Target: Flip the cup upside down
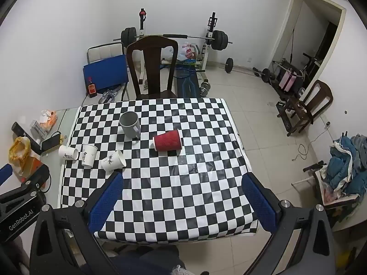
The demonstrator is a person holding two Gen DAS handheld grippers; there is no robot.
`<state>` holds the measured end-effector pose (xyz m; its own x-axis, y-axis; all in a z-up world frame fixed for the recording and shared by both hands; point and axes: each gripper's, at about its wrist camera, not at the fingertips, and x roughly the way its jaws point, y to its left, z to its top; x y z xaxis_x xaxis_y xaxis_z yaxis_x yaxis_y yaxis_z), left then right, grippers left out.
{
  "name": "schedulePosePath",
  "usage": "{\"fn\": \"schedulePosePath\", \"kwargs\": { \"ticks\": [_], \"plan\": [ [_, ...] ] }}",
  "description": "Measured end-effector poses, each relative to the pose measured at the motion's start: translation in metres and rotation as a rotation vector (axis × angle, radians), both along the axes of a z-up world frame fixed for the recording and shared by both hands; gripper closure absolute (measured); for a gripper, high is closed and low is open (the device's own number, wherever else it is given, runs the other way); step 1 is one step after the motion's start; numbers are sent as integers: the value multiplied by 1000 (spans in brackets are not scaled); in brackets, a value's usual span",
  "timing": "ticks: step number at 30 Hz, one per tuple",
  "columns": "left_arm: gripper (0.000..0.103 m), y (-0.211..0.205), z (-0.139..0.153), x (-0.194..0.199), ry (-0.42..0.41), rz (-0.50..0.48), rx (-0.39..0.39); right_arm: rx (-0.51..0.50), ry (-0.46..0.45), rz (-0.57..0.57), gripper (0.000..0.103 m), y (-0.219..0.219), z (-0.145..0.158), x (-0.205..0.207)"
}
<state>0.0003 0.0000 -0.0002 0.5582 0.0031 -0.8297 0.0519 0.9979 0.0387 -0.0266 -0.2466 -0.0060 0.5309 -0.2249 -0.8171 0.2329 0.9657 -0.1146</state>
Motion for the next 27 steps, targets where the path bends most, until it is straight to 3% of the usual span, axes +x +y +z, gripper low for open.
{"fn": "schedulePosePath", "kwargs": {
  "ticks": [27],
  "plan": [
    [0, -2, 4, 2, -11, -9, -13, 11, 12, 4, 0, 9, 0, 2]
  ]
}}
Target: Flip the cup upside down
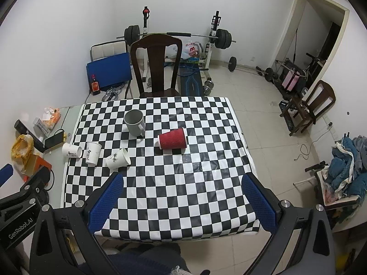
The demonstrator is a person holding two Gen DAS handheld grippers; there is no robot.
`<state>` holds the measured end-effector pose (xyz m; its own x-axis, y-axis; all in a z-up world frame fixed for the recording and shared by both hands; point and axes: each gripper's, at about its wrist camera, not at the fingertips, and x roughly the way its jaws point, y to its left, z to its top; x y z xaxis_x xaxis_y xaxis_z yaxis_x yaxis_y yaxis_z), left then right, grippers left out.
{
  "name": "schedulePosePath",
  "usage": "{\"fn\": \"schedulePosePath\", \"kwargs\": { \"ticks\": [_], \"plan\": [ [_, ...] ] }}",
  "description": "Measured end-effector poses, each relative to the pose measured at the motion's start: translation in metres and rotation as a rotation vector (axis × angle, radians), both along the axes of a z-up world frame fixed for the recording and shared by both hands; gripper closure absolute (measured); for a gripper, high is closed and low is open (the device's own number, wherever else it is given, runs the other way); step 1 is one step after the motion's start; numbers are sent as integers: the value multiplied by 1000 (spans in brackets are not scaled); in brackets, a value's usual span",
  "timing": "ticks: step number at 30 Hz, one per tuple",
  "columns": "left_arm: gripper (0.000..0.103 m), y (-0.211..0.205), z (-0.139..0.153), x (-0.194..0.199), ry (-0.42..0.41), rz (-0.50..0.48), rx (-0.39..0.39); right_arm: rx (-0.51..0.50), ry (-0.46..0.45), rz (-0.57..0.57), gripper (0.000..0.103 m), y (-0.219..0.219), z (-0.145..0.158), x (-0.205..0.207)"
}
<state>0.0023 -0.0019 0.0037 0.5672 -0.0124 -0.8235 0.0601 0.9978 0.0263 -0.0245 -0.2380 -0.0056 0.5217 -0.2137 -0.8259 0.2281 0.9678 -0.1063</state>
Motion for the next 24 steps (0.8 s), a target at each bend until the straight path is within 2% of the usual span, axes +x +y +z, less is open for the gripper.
{"fn": "schedulePosePath", "kwargs": {
  "ticks": [24],
  "plan": [
    [0, 1, 1, -1, -10, -2, -8, 1, 0, -1, 0, -5, 4, -4]
  ]
}}
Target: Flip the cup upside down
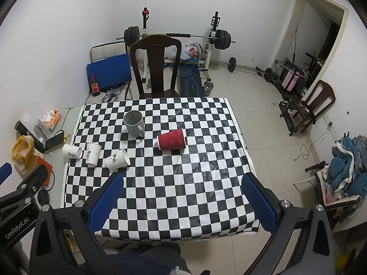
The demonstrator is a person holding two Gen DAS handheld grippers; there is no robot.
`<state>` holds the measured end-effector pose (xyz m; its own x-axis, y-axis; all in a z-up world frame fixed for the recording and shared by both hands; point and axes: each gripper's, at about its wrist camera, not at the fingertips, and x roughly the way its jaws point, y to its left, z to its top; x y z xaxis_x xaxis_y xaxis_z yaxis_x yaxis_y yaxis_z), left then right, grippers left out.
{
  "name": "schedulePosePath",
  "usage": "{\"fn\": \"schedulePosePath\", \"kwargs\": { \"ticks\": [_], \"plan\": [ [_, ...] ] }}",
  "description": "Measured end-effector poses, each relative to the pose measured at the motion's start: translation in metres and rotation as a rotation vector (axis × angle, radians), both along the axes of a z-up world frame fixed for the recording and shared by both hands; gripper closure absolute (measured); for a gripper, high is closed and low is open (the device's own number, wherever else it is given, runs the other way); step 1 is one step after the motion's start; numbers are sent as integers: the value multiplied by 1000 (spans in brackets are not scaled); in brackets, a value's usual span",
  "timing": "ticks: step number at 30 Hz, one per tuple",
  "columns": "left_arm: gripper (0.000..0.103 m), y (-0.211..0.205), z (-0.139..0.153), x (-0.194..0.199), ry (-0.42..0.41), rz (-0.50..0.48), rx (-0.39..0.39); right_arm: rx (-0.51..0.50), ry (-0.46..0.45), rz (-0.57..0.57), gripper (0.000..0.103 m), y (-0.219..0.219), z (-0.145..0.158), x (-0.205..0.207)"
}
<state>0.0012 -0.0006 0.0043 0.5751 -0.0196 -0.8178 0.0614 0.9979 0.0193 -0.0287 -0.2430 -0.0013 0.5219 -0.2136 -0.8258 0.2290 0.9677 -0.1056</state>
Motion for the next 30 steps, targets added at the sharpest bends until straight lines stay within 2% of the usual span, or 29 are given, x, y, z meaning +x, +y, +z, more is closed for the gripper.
{"fn": "schedulePosePath", "kwargs": {
  "ticks": [30],
  "plan": [
    [0, 1, 7, 0, -10, 2, -7, 1, -8, 0, 0, 0, 7, -2]
  ]
}}
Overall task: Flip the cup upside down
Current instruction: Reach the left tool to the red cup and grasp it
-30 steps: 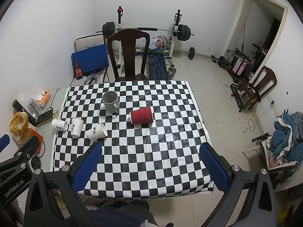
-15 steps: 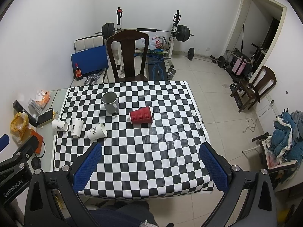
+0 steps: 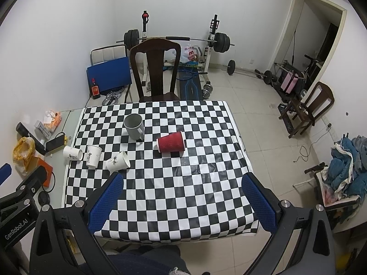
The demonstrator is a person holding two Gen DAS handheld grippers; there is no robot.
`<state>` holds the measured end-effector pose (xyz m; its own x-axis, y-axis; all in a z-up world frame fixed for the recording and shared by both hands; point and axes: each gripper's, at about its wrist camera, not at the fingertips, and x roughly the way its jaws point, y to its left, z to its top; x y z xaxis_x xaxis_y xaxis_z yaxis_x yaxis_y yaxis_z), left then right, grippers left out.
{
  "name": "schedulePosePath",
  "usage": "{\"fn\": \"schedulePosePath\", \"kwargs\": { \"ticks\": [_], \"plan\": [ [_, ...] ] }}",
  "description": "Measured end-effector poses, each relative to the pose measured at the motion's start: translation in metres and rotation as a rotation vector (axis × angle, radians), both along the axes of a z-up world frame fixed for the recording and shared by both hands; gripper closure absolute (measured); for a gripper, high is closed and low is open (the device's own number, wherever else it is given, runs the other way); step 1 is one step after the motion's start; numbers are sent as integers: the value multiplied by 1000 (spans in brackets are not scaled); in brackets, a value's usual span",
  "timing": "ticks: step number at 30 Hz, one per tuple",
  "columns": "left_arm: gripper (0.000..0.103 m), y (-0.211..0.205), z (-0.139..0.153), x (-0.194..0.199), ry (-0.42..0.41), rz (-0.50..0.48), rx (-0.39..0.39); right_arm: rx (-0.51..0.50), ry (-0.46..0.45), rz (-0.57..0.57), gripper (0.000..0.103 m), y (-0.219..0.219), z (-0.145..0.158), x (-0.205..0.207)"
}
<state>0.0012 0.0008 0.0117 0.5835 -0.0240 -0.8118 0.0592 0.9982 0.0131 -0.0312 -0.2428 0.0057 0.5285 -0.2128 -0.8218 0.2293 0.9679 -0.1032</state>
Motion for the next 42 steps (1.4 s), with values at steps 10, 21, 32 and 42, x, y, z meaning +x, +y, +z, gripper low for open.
{"fn": "schedulePosePath", "kwargs": {
  "ticks": [10, 21, 32, 42],
  "plan": [
    [0, 1, -1, -2, -5, -2, -1, 4, -1, 1, 0, 1, -1, 1],
    [0, -13, -25, 31, -25, 3, 51, 48, 37, -59, 0, -18, -18, 32],
    [0, -78, -155, 127, 161, -84, 186, 43, 311, -200, 0, -99, -192, 101],
    [0, -161, -272, 199, 264, -245, 332, 118, 512, -211, 0, -146, -359, 151]
  ]
}}
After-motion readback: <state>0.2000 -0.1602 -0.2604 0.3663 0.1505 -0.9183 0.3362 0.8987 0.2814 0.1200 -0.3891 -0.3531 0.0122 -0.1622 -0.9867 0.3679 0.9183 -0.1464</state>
